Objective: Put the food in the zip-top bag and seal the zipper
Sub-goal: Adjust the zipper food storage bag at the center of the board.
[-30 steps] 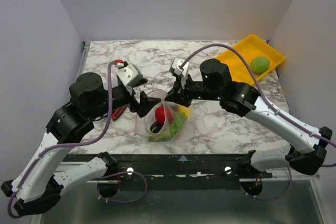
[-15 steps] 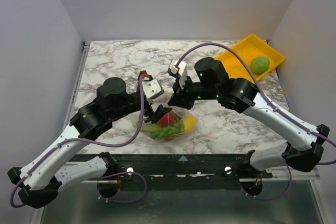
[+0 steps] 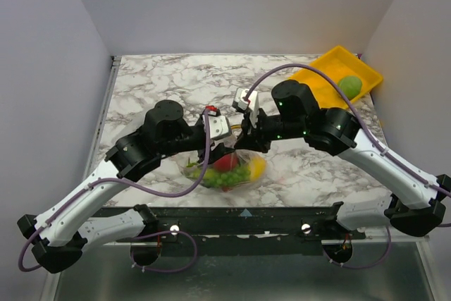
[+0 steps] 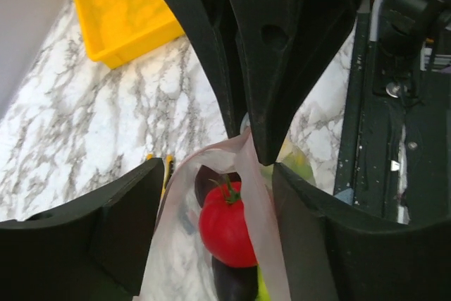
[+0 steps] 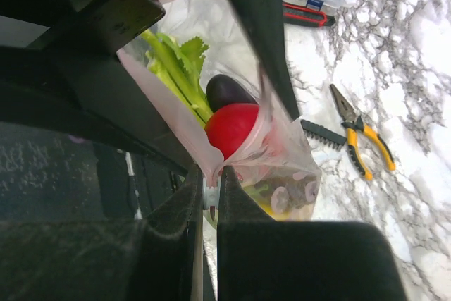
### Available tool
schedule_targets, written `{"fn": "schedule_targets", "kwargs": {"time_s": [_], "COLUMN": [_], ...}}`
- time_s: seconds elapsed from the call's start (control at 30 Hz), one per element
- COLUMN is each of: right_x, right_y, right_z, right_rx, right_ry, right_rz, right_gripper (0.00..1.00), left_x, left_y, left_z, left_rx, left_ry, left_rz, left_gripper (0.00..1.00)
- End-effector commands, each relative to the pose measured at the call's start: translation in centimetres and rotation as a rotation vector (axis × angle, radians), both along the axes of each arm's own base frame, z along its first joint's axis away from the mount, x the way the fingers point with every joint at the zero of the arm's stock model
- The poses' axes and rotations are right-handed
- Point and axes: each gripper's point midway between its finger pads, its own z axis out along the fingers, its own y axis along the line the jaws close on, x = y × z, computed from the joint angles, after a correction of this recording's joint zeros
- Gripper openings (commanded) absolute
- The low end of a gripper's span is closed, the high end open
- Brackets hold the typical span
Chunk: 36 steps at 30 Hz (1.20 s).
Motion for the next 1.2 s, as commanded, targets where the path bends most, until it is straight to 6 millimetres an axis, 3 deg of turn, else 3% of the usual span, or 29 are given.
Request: {"fn": "schedule_targets", "kwargs": {"time_s": [0.0, 0.17, 0.23, 0.3, 0.4, 0.5, 0.77, 1.0, 1.17], "right_x": [-1.1, -1.0, -0.5, 0.0, 1.9, 2.6, -0.3, 0.0, -0.7], "right_y": [-0.8, -0.9, -0.8, -0.6, -0.5, -0.6, 0.2, 0.2, 0.0], "right_z": [1.5, 0.7, 0.3, -0.1, -0.3, -0.1, 0.2, 0.8, 1.3], "right_rx": [0.054, 0.069, 0.083, 0.105, 0.173, 0.28, 0.508, 0.609, 0.681], "right_ry": [-0.033, -0.025, -0.027, -0.032, -0.047, -0.044, -0.008, -0.037, -0.106], "right_rz": [0.043, 0.011, -0.024, -0.052, -0.179, -0.26, -0.136, -0.146, -0.095], "right_gripper": [0.0, 0.0, 0.03, 0.09, 0.39, 0.5, 0.53, 0.52, 0.55], "left_x": [-1.2, -1.2, -1.0, -0.4, -0.1, -0.3, -0.5, -1.7, -3.0], "left_y": [-0.4, 0.0, 0.2, 0.5, 0.8, 1.1, 2.1, 2.1, 1.6], "left_z": [-0.8, -2.1, -2.6, -3.0, -3.0, -2.4, 0.7, 3.1, 3.0], "left_rx": [0.03, 0.045, 0.048, 0.043, 0.008, -0.05, -0.249, -0.388, -0.374], "left_ry": [0.033, 0.068, 0.084, 0.09, 0.096, 0.096, 0.093, 0.187, 0.218], "left_rz": [-0.072, -0.048, -0.021, 0.029, 0.078, 0.094, 0.173, 0.165, 0.094], "left_gripper": [0.56, 0.23, 0.0, 0.0, 0.0, 0.0, 0.0, 0.0, 0.0]}}
